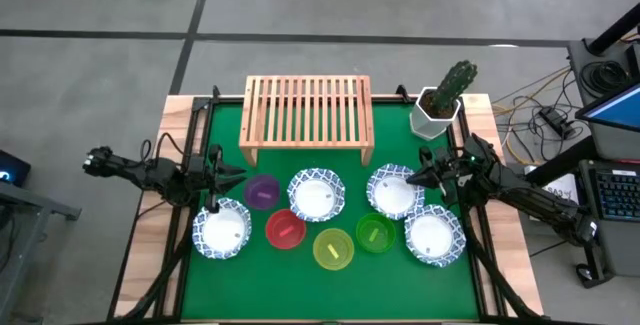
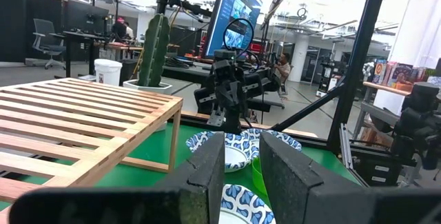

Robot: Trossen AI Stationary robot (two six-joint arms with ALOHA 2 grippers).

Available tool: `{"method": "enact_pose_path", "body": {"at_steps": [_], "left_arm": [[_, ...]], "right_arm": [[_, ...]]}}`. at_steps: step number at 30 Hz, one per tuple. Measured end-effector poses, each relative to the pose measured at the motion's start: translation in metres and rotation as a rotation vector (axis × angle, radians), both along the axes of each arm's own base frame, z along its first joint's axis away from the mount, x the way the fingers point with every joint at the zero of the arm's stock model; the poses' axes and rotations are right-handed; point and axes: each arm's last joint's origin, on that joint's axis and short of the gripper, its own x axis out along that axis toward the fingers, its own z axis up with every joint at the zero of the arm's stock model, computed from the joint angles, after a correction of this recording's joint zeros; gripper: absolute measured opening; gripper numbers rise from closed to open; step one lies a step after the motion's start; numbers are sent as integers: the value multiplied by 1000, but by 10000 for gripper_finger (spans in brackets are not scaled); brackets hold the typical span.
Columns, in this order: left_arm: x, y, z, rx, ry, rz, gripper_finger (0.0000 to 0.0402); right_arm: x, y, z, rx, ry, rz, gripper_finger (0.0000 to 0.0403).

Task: Place and stack bowls onto a shelf
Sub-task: Put the small green bowl on the shelf

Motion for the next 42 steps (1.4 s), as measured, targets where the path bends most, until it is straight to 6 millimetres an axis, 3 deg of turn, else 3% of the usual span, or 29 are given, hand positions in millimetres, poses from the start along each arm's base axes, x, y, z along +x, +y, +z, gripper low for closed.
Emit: {"method": "enact_pose_path", "body": {"at_steps": [8,19,23,25,30,36,42], "left_arm": [[0,0,0,0,0,1,75],[0,0,0,0,0,0,75],[0,0,0,0,0,0,75],[0,0,0,0,0,0,75],[0,0,1,-7,-15,1,75],[-2,1,10,-41,-105,5,75],[-5,2,20,-74,-208,7,75]], "right_arm": [[0,-1,0,-30,-5,-30,9],[0,-1,0,-412,-97,6,9],[0,-1,0,-478,-113,13,9],[0,-1,0,-391,-93,10,9],[2,-2,11,120,-57,-99,9],[4,5,24,199,-144,-5,9],[9,18,31,165,-210,34,9]]}}
